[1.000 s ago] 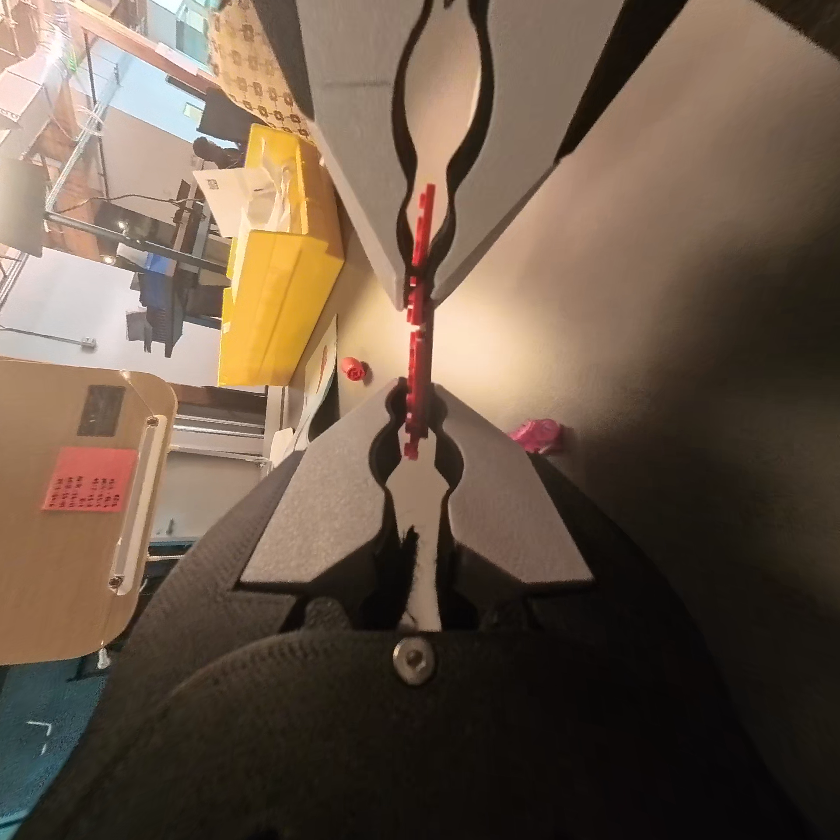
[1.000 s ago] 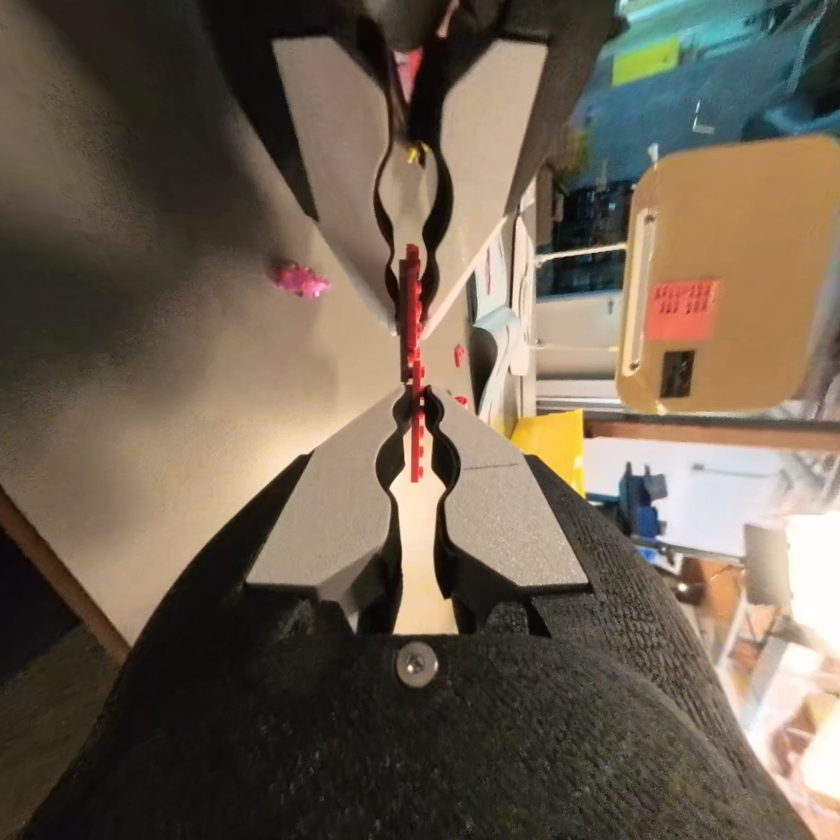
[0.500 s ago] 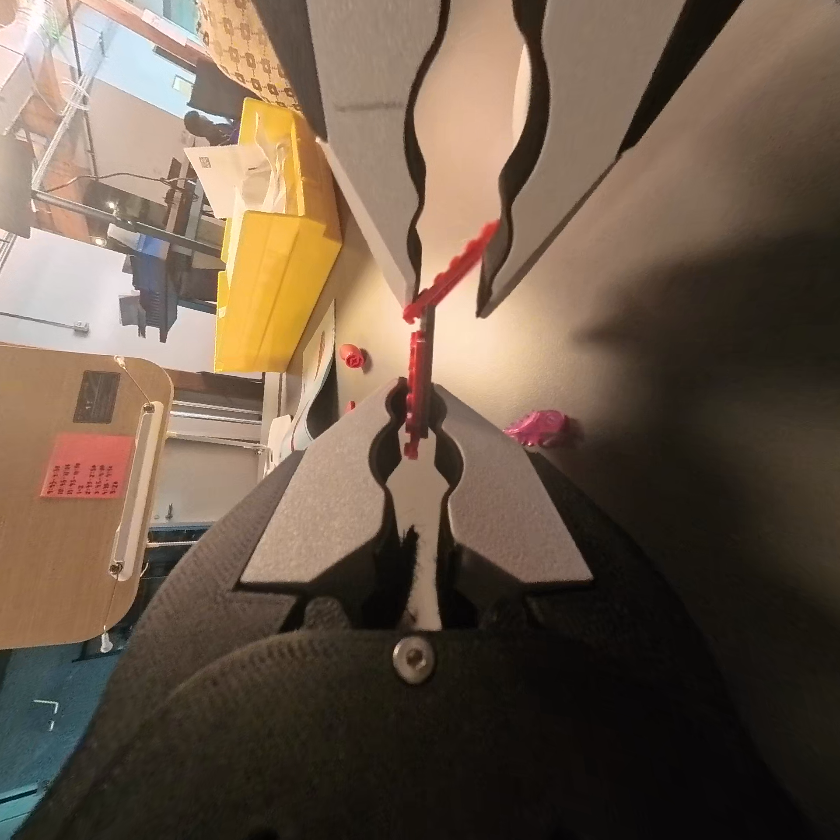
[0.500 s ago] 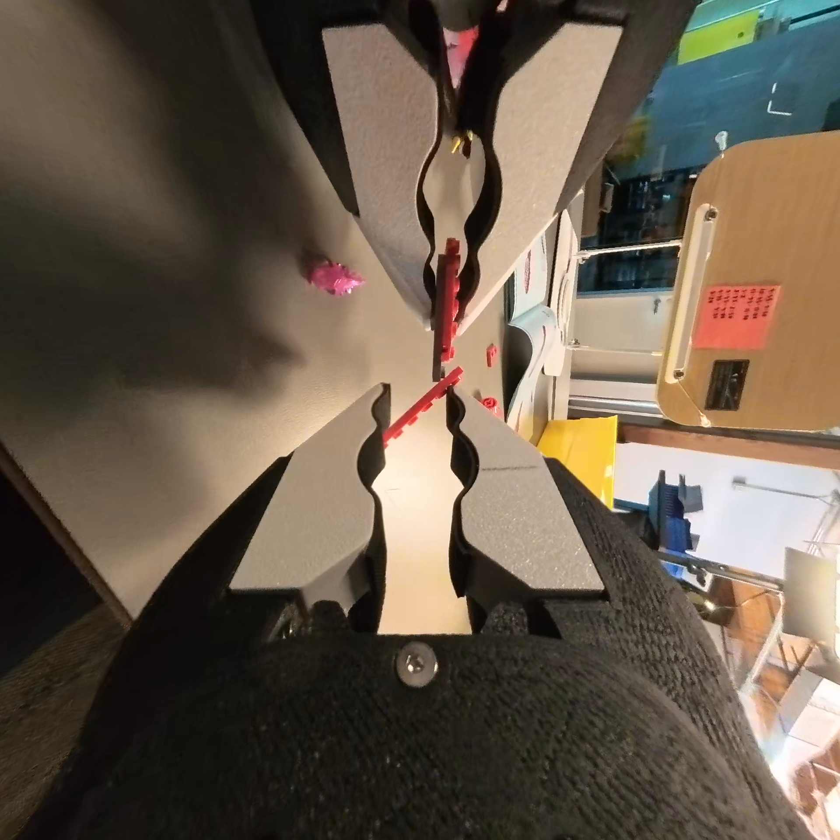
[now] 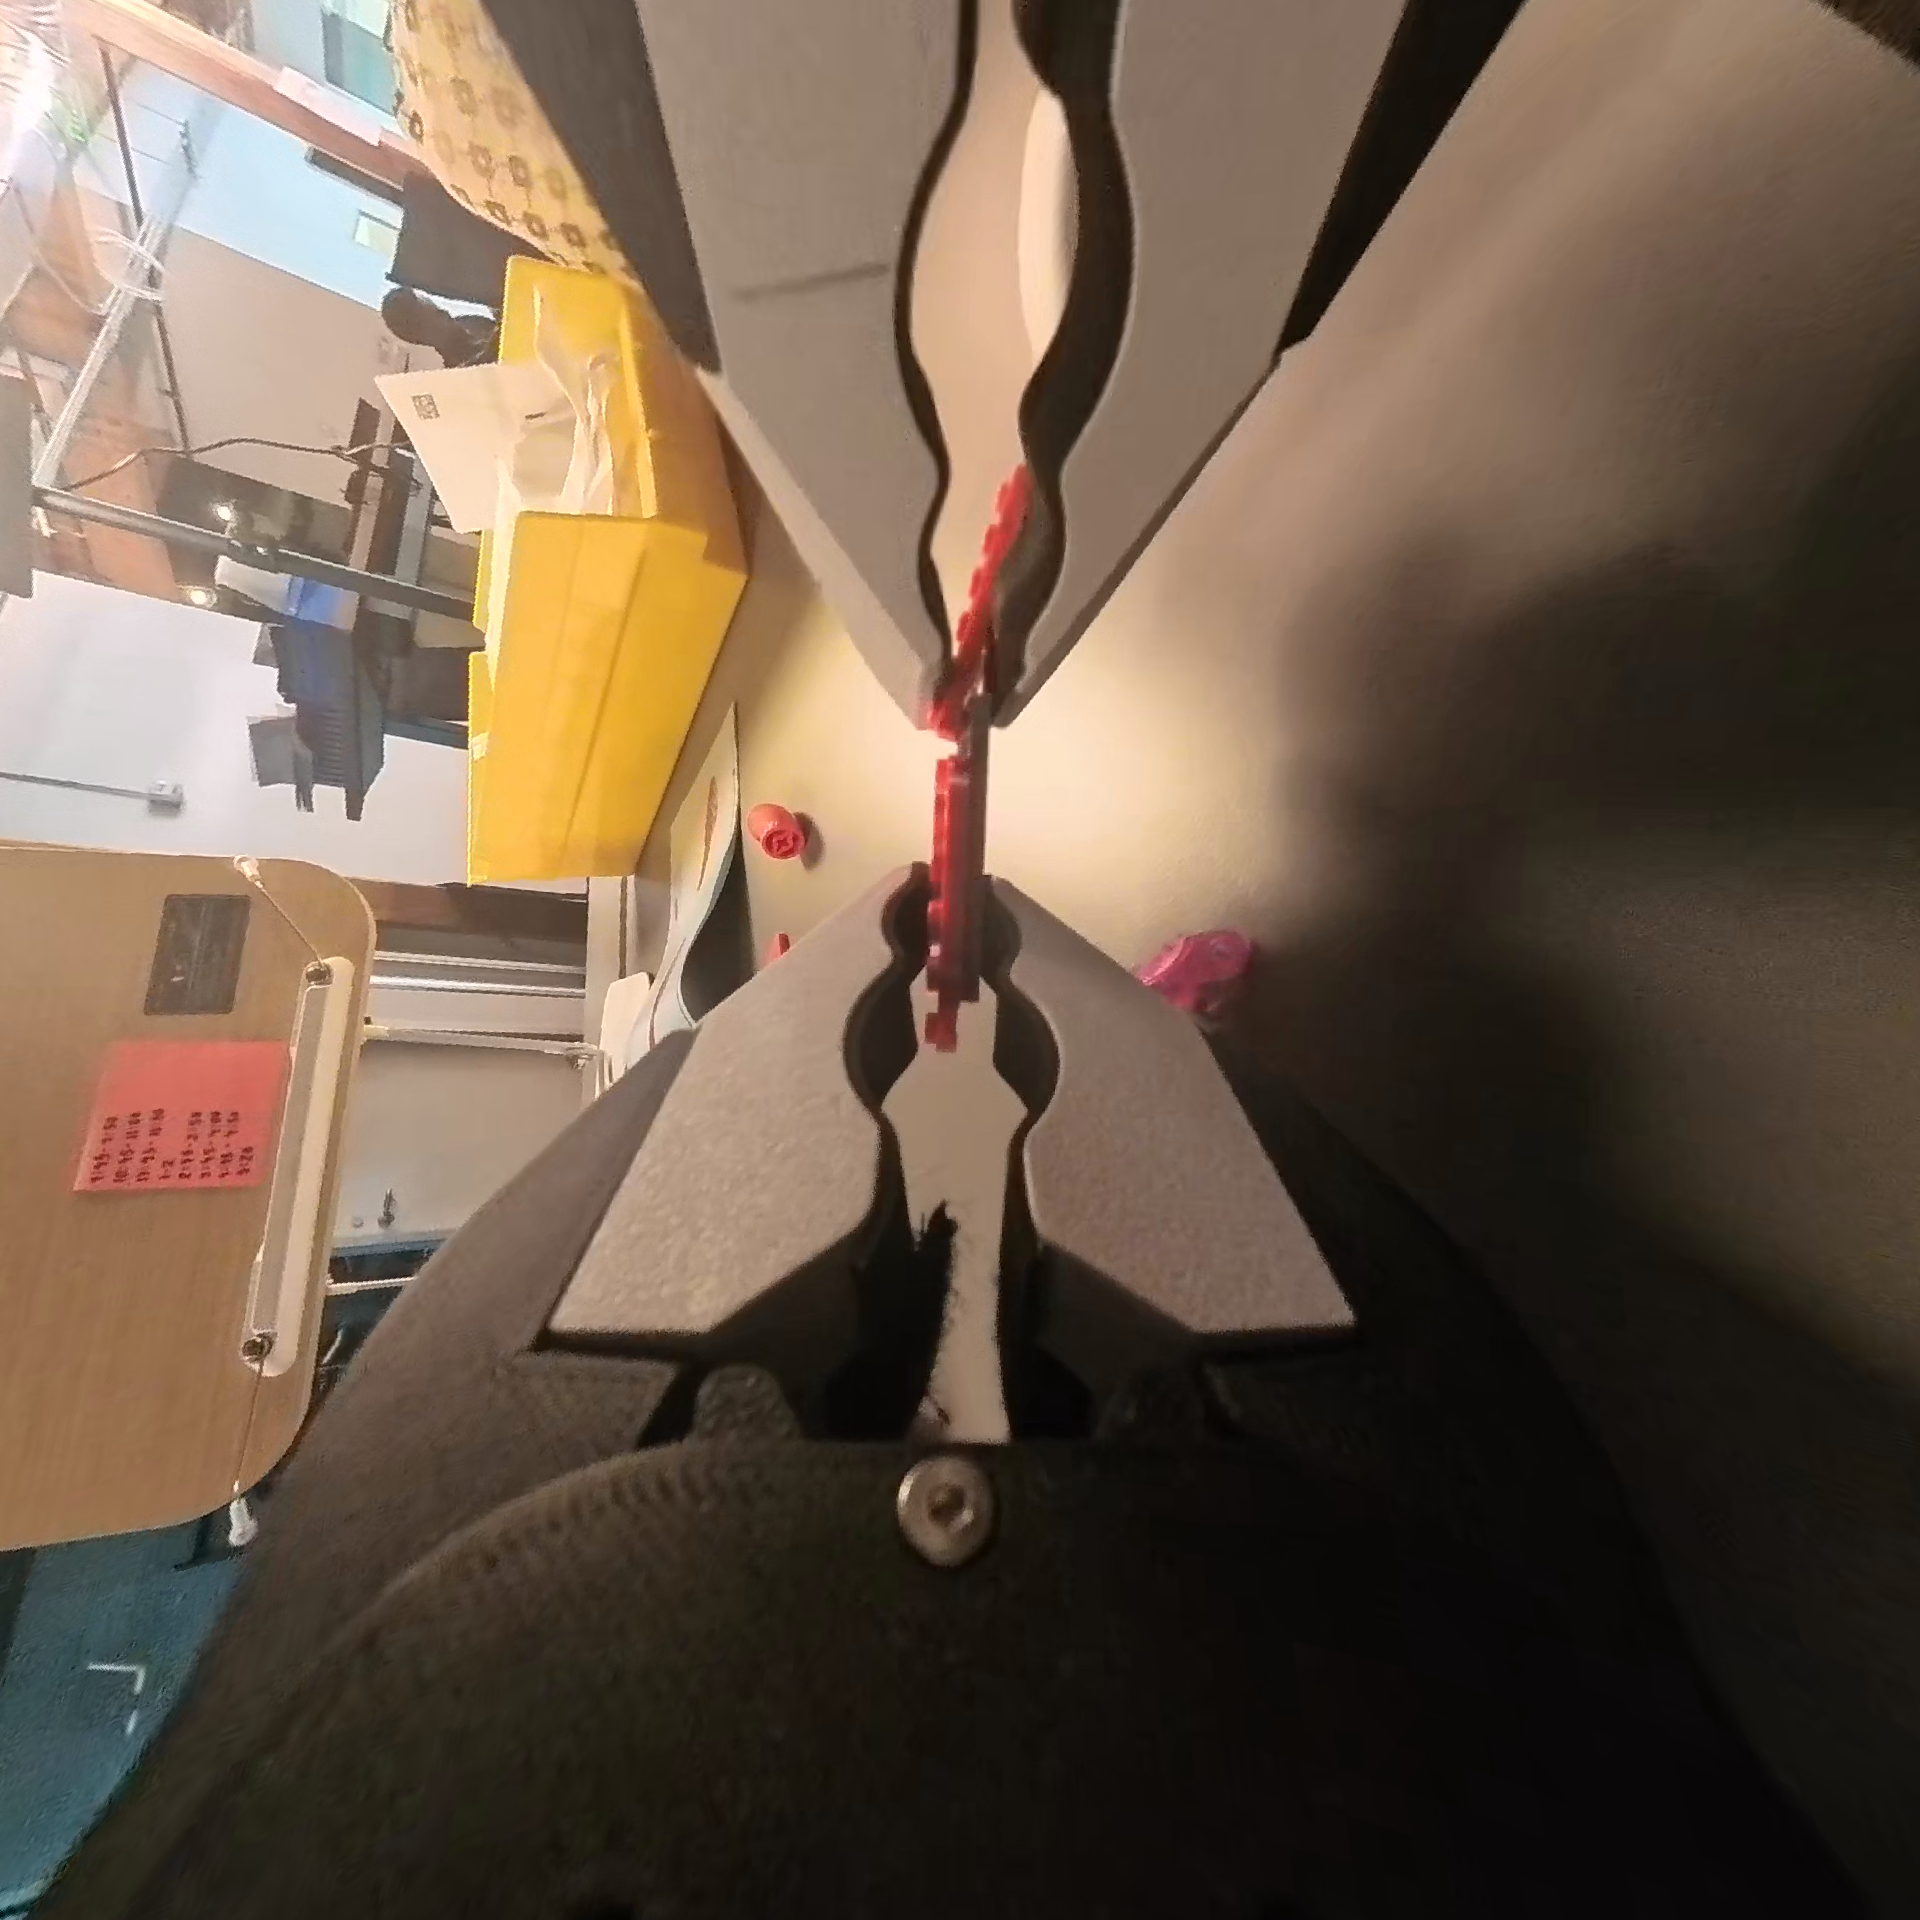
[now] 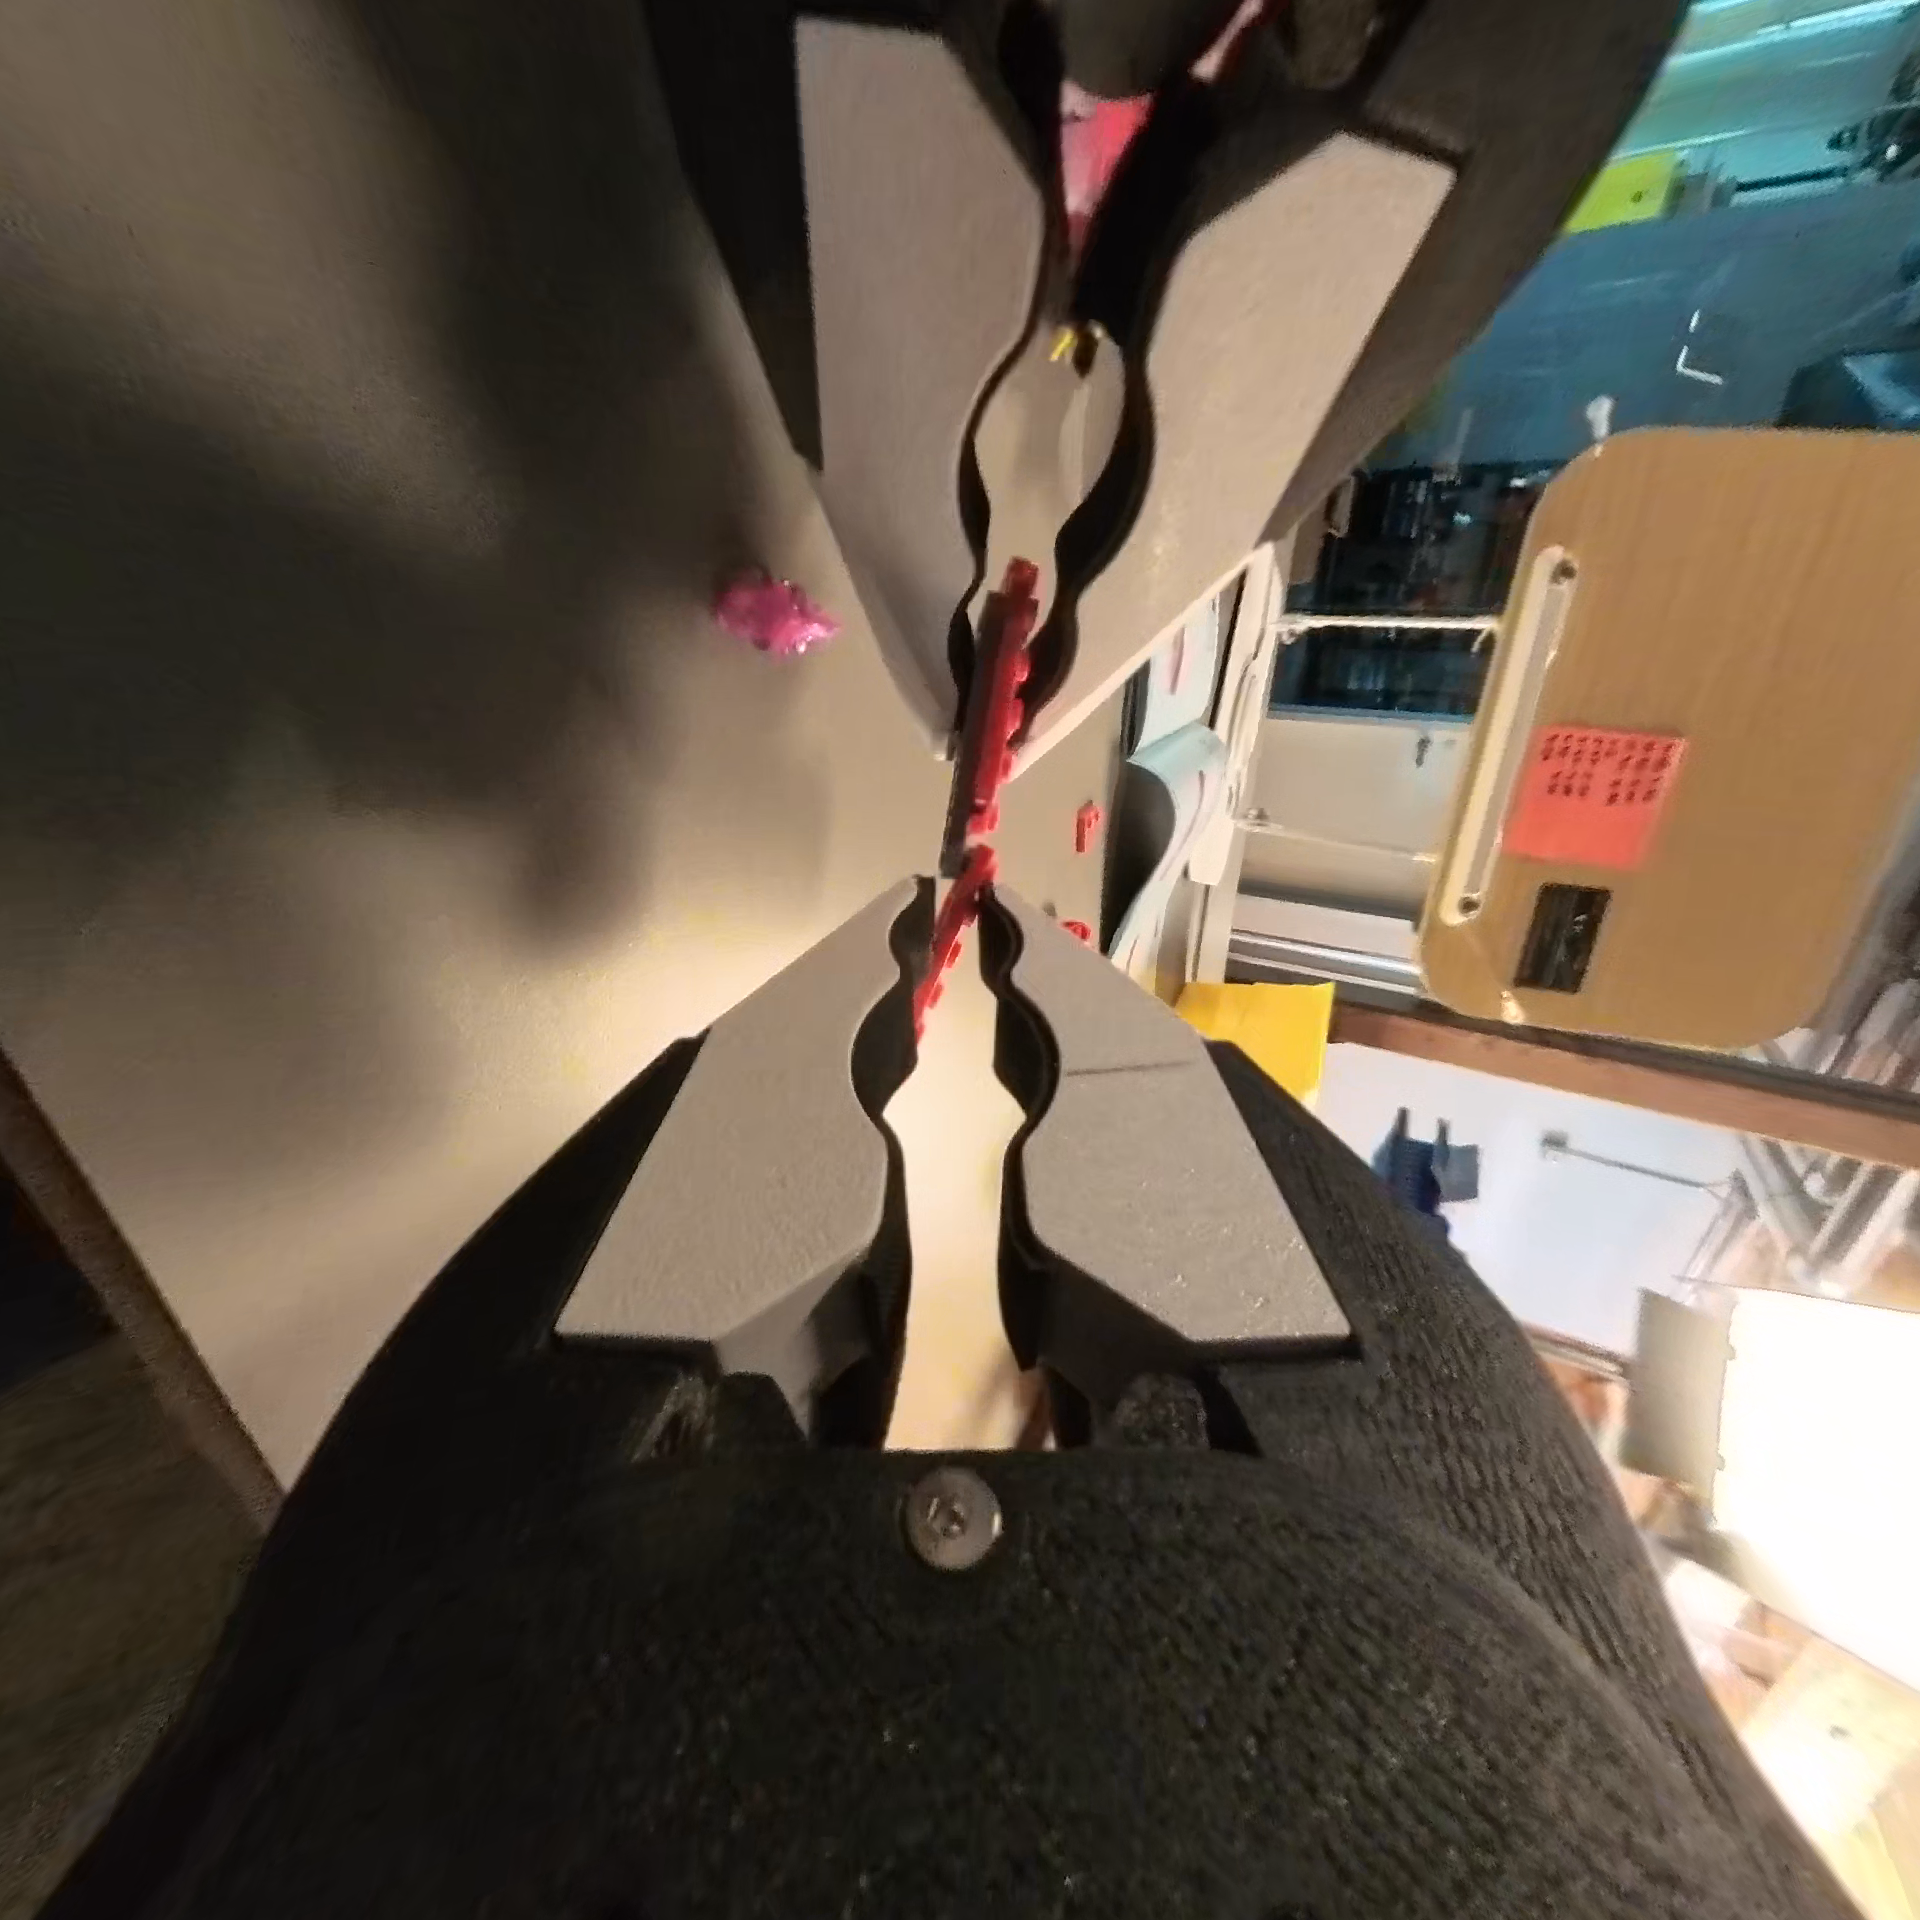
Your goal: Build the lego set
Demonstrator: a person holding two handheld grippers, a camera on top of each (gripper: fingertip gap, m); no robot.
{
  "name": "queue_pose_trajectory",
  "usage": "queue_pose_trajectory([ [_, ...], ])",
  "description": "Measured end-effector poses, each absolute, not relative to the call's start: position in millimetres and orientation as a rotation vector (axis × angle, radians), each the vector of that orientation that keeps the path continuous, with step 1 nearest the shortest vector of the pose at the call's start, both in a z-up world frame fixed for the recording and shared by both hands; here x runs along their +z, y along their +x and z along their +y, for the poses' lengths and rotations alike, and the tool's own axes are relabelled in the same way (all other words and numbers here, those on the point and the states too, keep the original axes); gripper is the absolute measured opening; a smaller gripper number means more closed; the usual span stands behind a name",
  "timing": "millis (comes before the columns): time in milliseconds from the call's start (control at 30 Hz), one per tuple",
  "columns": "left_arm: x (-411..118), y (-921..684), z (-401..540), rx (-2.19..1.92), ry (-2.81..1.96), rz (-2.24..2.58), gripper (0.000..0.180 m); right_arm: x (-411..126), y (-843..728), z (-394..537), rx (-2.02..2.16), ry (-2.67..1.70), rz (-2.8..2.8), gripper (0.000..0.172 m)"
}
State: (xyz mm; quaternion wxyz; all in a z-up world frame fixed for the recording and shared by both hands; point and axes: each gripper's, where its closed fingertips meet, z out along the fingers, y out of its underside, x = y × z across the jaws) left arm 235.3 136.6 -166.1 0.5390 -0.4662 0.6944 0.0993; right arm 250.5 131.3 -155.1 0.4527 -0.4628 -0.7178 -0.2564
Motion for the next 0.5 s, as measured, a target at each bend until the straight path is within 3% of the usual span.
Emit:
queue_pose_trajectory([
  [500,-169.5,236.2,134.0,0.23,-1.109,1.679,0.006,-158.4,249.7,129.4,-0.742,-1.018,-1.881,0.002],
])
